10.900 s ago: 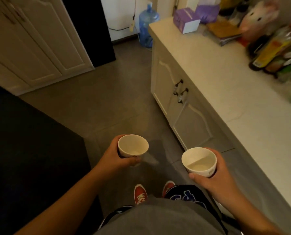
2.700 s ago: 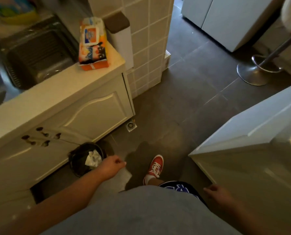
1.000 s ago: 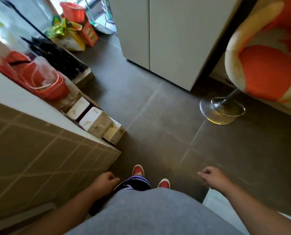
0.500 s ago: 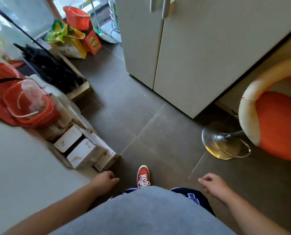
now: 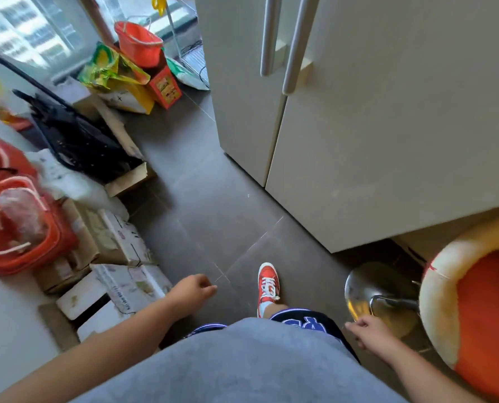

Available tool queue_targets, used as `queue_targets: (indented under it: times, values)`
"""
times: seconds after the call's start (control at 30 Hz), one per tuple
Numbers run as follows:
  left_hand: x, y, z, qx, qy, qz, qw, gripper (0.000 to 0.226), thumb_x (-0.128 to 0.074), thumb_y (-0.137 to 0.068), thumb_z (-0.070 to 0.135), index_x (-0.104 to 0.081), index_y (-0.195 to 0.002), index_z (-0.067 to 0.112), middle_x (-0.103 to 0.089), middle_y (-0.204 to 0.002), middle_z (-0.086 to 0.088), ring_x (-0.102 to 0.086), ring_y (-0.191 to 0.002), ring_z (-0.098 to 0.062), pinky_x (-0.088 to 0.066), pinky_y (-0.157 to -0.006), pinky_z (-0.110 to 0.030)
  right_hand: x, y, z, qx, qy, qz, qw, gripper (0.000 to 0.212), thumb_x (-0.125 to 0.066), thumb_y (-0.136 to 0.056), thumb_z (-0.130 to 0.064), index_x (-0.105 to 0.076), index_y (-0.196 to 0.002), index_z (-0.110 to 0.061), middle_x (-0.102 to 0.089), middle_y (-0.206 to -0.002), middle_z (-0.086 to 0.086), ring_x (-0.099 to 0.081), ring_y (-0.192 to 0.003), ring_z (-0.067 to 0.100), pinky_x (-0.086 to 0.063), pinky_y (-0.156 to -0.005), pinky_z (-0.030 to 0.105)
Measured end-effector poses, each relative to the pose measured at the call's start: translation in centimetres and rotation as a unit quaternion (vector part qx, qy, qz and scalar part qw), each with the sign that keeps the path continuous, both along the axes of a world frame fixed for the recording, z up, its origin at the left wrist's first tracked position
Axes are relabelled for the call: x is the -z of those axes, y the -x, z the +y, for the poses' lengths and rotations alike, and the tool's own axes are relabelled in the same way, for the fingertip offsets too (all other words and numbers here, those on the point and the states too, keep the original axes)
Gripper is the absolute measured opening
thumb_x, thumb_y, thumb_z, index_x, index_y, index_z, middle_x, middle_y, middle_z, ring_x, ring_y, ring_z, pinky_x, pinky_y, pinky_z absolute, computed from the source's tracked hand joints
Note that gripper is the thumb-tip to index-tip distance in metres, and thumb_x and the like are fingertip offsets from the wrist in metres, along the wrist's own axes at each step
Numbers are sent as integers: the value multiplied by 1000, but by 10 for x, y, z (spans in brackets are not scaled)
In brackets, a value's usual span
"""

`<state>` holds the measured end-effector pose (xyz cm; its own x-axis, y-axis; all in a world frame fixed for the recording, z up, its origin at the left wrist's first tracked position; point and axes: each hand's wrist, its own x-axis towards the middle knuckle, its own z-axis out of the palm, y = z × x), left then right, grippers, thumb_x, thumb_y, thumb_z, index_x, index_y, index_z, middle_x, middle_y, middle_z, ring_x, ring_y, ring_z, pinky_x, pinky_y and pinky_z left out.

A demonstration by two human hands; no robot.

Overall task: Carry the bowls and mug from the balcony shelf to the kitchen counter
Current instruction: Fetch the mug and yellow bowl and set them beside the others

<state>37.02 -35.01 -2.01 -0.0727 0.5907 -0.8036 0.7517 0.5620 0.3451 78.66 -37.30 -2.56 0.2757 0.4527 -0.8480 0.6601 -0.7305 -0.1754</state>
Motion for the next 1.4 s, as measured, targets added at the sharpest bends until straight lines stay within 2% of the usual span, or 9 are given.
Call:
queue_targets:
  times: [0.3,0.47,0.6,0.77,0.9,1.13,1.23,1.3,1.4]
  values:
    - [-26,61,8,-230,32,12,973,20,-60,-91,36,-65,-95,17,-69,-96,-7,-64,-87,-21,-52,-75,-33,12,88,227,-170,-28,54,984,23,-72,-83,-25,-60,-71,-10,-59,-57,10,-49,-51,21,-37,-54,30]
    - [-27,92,-6,-319,62,-5,946,24,-60,-89,40,-65,-108,25,-65,-112,1,-61,-102,-17,-52,-91,-39,3,193,323,-253,-59,97,961,20,-70,-86,-25,-63,-76,-9,-64,-66,14,-55,-61,23,-35,-54,28]
    - [-15,132,4,-334,80,-2,939,21,-59,-89,42,-65,-103,27,-66,-111,1,-61,-102,-17,-52,-93,-39,2,266,377,-277,-75,120,950,19,-67,-89,-19,-61,-74,-10,-60,-69,13,-50,-54,21,-33,-51,25]
    - [-8,205,49,-333,82,14,939,18,-58,-92,37,-65,-94,20,-68,-94,-2,-64,-87,-15,-46,-65,-25,-4,315,424,-276,-66,90,955,21,-64,-91,-17,-57,-73,-10,-59,-68,11,-48,-49,18,-31,-47,23]
    - [-19,260,116,-292,57,24,954,17,-59,-91,38,-64,-91,21,-69,-91,-2,-64,-81,-13,-51,-72,-29,-13,332,454,-240,-66,81,965,17,-64,-91,-18,-59,-78,-8,-60,-69,10,-49,-48,17,-30,-46,24]
    - [-26,315,264,-285,-30,4,958,18,-59,-90,41,-63,-98,25,-66,-92,6,-62,-83,-6,-50,-66,-22,-11,342,499,-170,-57,57,982,20,-65,-91,-13,-57,-73,-8,-56,-61,11,-44,-44,17,-26,-45,20]
    - [-31,332,328,-275,-57,-24,959,17,-59,-90,43,-65,-98,29,-67,-94,9,-63,-88,-7,-55,-78,-30,-9,362,530,-172,-72,66,980,22,-69,-87,-19,-61,-70,-9,-61,-57,8,-50,-49,21,-34,-50,25]
    - [-38,343,371,-267,-69,-38,960,15,-59,-89,43,-65,-97,32,-68,-95,9,-64,-89,-6,-56,-81,-32,-12,387,556,-181,-95,88,975,20,-71,-84,-22,-64,-69,-12,-62,-53,-1,-54,-49,18,-39,-53,27]
    - [-54,354,436,-244,-96,-45,964,13,-59,-89,44,-65,-93,33,-69,-94,10,-65,-89,-6,-56,-83,-33,-26,435,604,-190,-122,142,964,17,-72,-85,-19,-65,-70,-14,-62,-57,0,-54,-49,16,-42,-54,25]
